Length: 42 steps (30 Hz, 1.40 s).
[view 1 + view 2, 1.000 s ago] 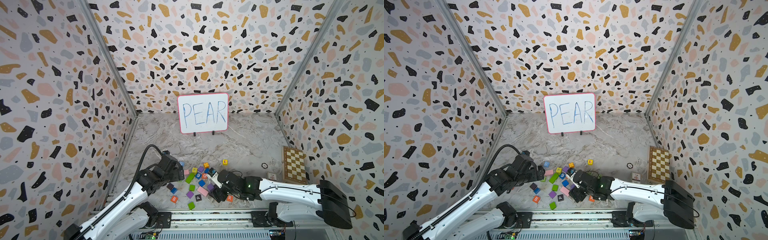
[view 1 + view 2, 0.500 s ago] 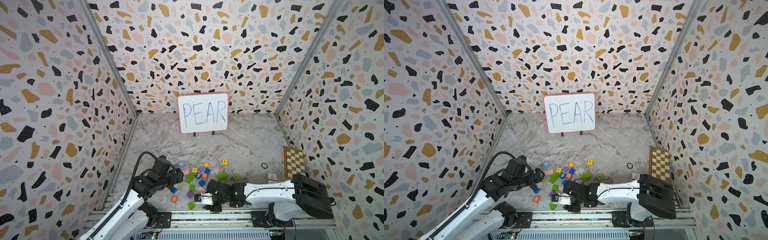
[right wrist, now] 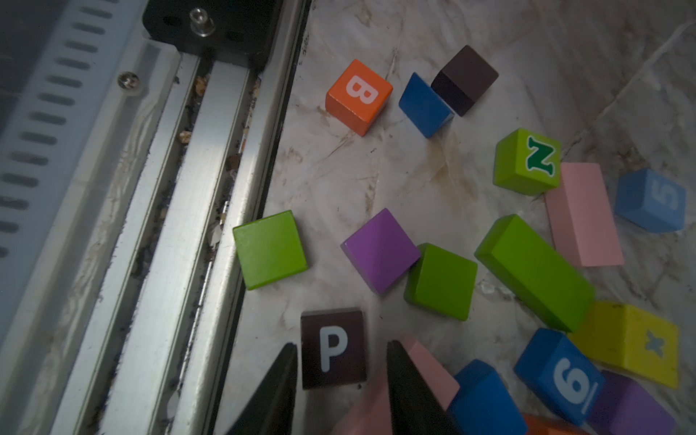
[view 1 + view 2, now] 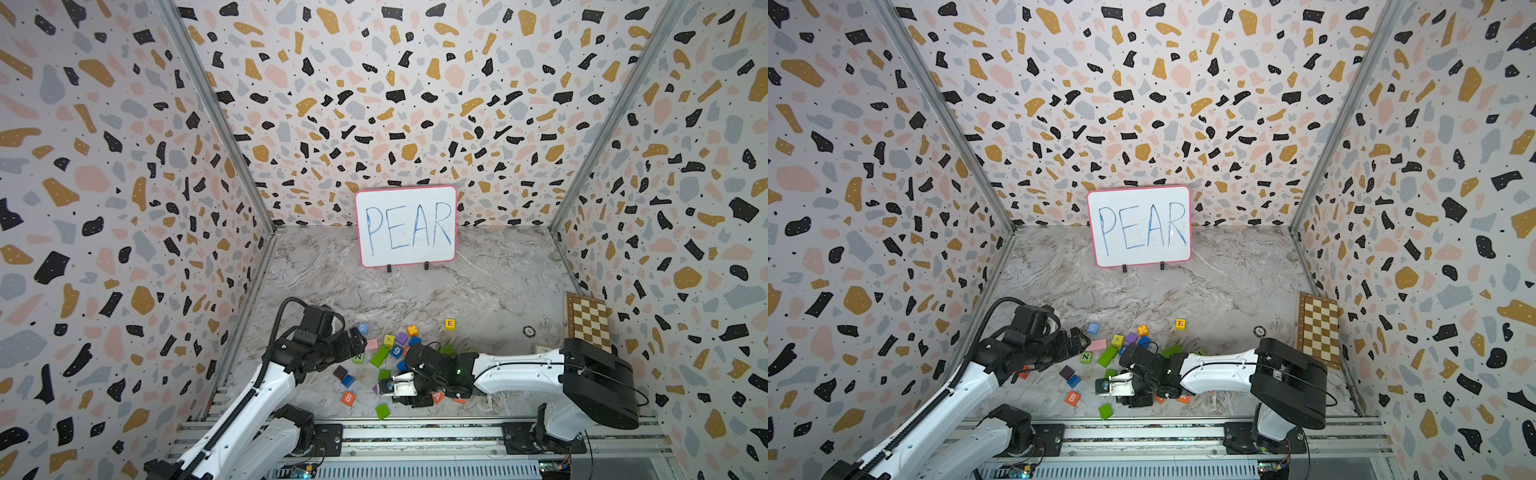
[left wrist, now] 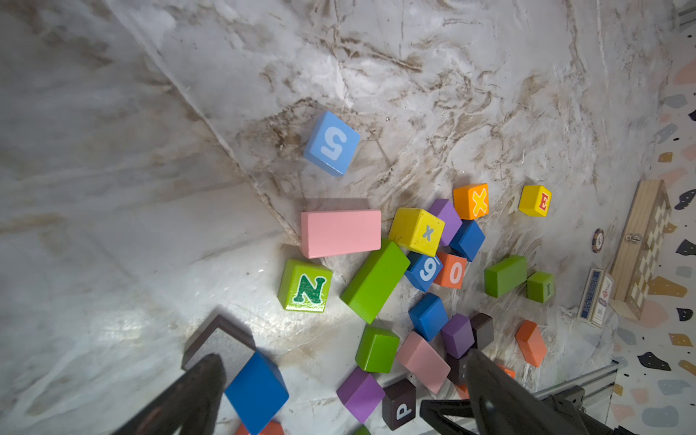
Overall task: Spell the uppercase word “pear” with letter blocks
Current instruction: Pick up the letter block from the center of the board.
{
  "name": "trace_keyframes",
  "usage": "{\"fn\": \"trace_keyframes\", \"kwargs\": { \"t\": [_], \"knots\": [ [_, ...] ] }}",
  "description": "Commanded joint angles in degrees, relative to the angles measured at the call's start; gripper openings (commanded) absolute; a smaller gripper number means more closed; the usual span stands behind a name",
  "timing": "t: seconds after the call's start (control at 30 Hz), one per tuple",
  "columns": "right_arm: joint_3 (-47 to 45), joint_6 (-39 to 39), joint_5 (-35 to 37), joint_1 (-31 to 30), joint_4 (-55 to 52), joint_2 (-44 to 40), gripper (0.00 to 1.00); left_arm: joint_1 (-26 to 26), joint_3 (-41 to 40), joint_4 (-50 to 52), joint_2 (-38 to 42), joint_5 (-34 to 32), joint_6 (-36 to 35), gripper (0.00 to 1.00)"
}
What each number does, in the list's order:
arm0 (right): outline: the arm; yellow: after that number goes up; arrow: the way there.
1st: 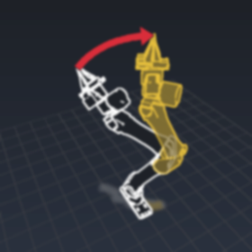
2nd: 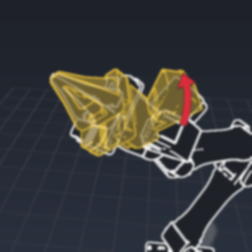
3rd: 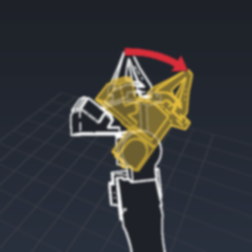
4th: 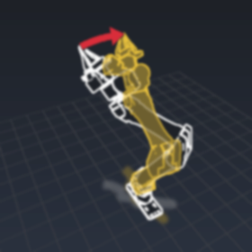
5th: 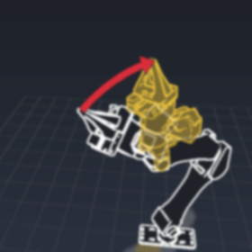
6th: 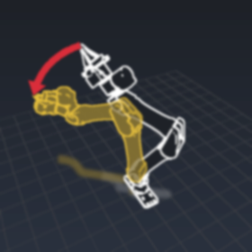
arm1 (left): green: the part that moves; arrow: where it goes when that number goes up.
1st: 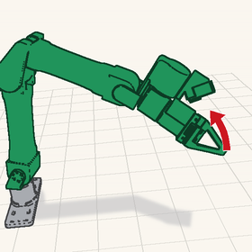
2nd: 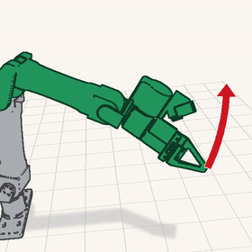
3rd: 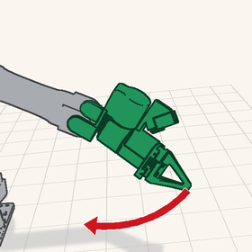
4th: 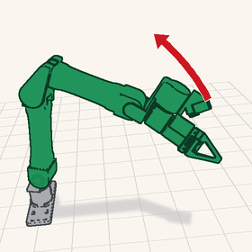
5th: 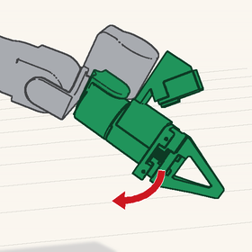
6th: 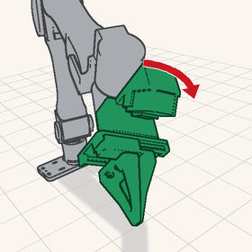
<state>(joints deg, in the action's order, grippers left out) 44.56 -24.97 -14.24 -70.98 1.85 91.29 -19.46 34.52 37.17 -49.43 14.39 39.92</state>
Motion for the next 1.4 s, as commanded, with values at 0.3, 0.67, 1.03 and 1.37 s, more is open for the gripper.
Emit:
{"fn": "trace_keyframes", "kwargs": {
  "t": [0.3, 0.67, 1.03, 1.37],
  "knots": [
    [2.29, -1.6, -2.79, 0.76, -1.33, 3.23, 0.44, 0.51, -1.48, -3.23, -0.43, 2.14, 0.43, 0.99],
    [2.48, -0.66, -2.7, 0.71, -1.75, 7.15, 0.4, 0.51, -1.55, -3.69, -1.19, 1.74, 0.42, 0.99],
    [2.78, 1.15, -1.9, 0.48, -3.65, 6.06, 0.3, 0.48, -1.3, -3.42, -0.99, 0.69, 0.2, 0.99],
    [2.95, 3.56, -0.38, -0.49, -3.59, 4.6, 0.26, 0.52, -0.28, -1.6, 0.04, -0.91, -0.02, 0.99]
  ]
}}
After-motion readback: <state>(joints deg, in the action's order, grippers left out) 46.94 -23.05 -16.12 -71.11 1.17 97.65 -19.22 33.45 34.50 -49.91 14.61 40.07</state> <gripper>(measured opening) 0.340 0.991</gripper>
